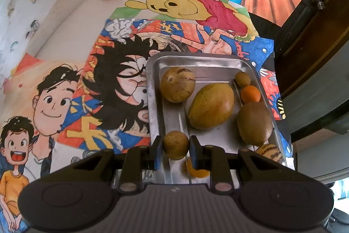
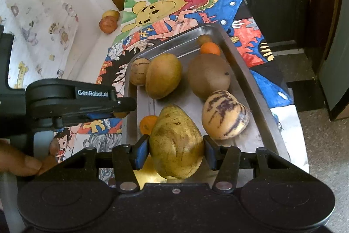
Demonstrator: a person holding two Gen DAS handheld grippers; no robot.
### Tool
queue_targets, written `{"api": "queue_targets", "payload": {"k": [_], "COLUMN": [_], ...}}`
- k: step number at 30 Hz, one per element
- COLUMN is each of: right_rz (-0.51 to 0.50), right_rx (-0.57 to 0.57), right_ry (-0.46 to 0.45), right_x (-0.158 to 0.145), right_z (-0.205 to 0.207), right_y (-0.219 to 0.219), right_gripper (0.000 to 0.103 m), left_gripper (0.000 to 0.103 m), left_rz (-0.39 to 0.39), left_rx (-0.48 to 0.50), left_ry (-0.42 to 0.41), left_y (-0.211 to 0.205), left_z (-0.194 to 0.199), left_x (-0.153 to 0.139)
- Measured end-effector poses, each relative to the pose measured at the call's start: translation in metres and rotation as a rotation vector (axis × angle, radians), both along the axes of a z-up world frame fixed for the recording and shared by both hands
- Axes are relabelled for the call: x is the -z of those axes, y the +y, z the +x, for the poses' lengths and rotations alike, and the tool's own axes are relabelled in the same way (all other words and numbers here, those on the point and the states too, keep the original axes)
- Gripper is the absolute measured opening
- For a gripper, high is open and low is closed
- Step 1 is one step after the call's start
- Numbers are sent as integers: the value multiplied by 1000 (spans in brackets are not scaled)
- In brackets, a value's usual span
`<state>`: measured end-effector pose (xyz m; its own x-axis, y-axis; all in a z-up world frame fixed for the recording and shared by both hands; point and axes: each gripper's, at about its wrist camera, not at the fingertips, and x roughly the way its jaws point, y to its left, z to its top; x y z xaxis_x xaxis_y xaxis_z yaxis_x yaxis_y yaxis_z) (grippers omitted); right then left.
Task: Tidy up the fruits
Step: 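Lower the brown fruit with the left tool while the right tool lowers the pear into the tray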
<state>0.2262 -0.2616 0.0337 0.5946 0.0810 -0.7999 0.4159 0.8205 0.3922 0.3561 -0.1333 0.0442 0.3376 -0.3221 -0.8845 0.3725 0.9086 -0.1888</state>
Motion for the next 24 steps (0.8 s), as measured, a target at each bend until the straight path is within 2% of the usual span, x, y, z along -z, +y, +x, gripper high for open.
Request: {"api": "queue_targets", "payload": {"k": [9, 17, 24], "right_rz": [20, 71, 81], "right_rx": [-19, 36, 45], "right_ry": [31, 68, 62], "right_x": [11, 24, 25], "right_z": [12, 5, 6], "right_y": [-4, -12, -14], "right_gripper": [54, 54, 54], "left_gripper": [28, 28, 28], "left_rz": [2, 16, 33], "left_rx": [30, 82, 106], "left_ry": [41, 82, 102], "left_y": [-14, -22, -23], "left_z": [21, 32, 38], "left_x": [9, 22, 31]}}
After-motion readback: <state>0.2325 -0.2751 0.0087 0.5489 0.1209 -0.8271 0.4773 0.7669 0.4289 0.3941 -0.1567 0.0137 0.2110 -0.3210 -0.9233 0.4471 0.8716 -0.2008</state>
